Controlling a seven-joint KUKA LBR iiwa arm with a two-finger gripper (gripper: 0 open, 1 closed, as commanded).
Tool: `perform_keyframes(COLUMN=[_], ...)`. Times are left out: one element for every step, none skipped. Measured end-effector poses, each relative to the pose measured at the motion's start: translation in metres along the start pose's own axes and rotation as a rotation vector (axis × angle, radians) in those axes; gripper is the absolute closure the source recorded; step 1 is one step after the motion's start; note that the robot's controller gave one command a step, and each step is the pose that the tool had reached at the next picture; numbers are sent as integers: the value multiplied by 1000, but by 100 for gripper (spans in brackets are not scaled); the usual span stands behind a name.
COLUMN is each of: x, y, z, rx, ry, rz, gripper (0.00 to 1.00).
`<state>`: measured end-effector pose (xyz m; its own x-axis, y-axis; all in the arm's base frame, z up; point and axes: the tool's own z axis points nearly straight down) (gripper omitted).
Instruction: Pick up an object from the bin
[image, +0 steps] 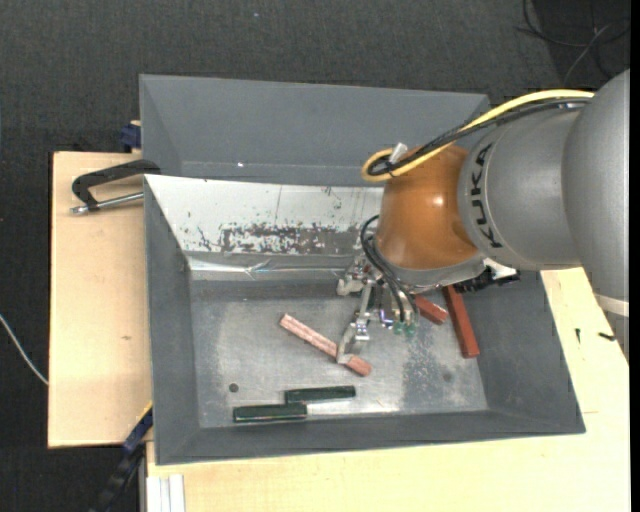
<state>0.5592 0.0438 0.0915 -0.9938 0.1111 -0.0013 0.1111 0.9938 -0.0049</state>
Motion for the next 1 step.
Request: perform_keyframes(x=[9], y=[64], z=[13], rx=[0], ry=[-1], rz=[-89], gripper=[100])
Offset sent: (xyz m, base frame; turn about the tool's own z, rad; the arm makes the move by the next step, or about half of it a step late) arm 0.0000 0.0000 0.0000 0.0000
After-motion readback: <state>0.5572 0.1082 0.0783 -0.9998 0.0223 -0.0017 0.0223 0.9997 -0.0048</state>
